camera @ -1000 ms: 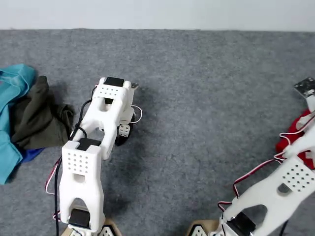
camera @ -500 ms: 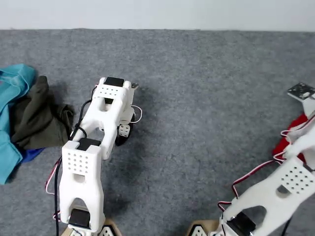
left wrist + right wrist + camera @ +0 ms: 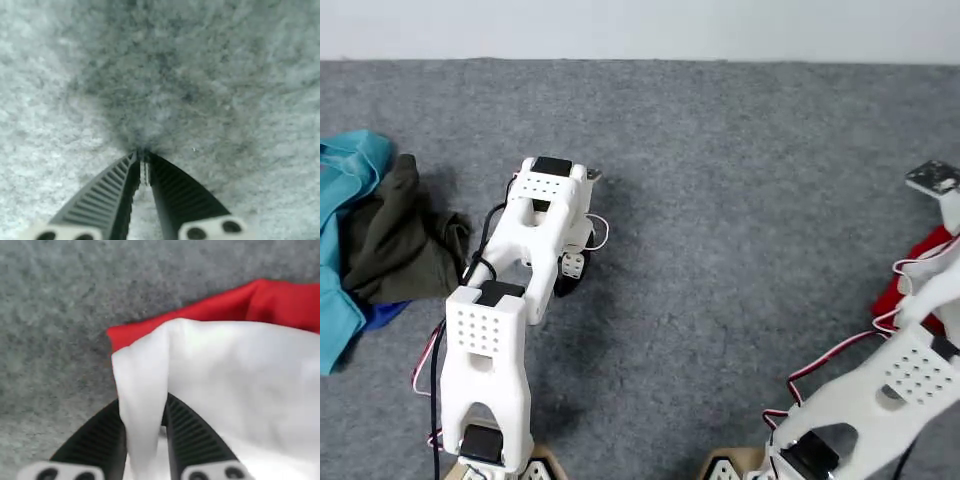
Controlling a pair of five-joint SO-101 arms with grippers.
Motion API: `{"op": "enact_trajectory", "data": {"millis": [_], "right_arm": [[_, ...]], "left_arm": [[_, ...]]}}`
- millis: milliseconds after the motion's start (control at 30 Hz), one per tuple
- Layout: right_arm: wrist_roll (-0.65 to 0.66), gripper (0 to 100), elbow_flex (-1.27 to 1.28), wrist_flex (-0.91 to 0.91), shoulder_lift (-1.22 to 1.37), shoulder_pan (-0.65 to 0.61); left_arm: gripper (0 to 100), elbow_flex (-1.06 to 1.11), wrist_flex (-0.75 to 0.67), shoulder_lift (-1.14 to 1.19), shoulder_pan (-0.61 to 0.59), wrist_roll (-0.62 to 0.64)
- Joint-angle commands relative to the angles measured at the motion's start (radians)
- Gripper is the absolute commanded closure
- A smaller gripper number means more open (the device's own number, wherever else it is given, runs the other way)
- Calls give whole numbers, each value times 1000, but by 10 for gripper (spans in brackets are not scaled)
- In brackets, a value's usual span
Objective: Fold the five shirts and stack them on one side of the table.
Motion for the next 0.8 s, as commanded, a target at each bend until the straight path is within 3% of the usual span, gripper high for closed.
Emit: {"op": "enact_trajectory", "data": {"millis": [0,167,333,533,767], "right_arm": [[5,864,0,33,-24,-10],[-41,701,-2,42,-110,-30],[-51,696,-2,-13,-232,-44],[-259,696,3,-363,-160,61],[-259,696,-2,-340,-28,87]], "left_arm": [[986,5,29,-48,2,2],[986,5,29,-48,2,2],[986,5,29,-48,-2,2],[986,5,29,-54,-6,2],[985,-1,31,-63,-8,0]]}}
